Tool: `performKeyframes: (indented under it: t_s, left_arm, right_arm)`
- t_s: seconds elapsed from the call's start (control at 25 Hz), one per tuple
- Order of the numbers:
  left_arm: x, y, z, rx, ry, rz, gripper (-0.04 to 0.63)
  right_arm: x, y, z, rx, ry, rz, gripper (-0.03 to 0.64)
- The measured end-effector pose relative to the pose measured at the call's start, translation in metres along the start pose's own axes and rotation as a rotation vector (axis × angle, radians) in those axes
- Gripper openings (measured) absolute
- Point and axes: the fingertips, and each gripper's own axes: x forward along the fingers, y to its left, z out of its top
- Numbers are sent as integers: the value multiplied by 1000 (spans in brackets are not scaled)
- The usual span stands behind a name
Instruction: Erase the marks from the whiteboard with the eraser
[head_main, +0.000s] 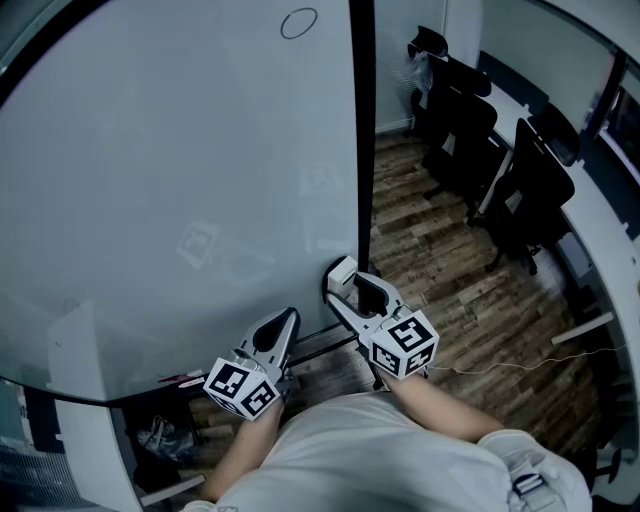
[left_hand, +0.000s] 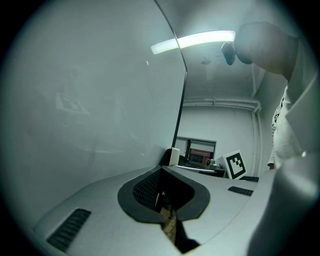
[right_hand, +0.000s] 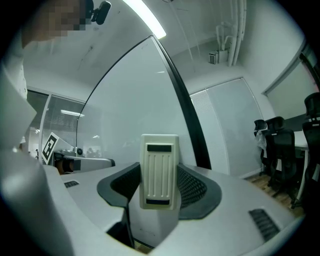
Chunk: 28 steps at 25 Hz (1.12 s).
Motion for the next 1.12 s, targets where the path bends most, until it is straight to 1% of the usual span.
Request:
performKeyframes:
  t_s: [0.36, 0.48, 0.72, 0.88, 1.12]
  left_arm:
    - [-22, 10, 3, -6, 4, 32, 6]
    - [-22, 10, 1, -9, 8, 33, 7]
    - [-7, 3, -1, -9, 14, 21, 8]
    - [-5, 1, -7, -6, 10, -7, 8]
    - [16, -13, -10, -8, 10, -35, 6]
  right_arm:
    - [19, 33, -12, -17, 20, 52, 233]
    - [20, 34, -13, -20, 22, 58, 233]
    - [15, 22, -8, -41, 29, 58, 233]
    - [12, 14, -5, -52, 16, 28, 233]
    - [-4, -15, 8, -60, -5, -17, 233]
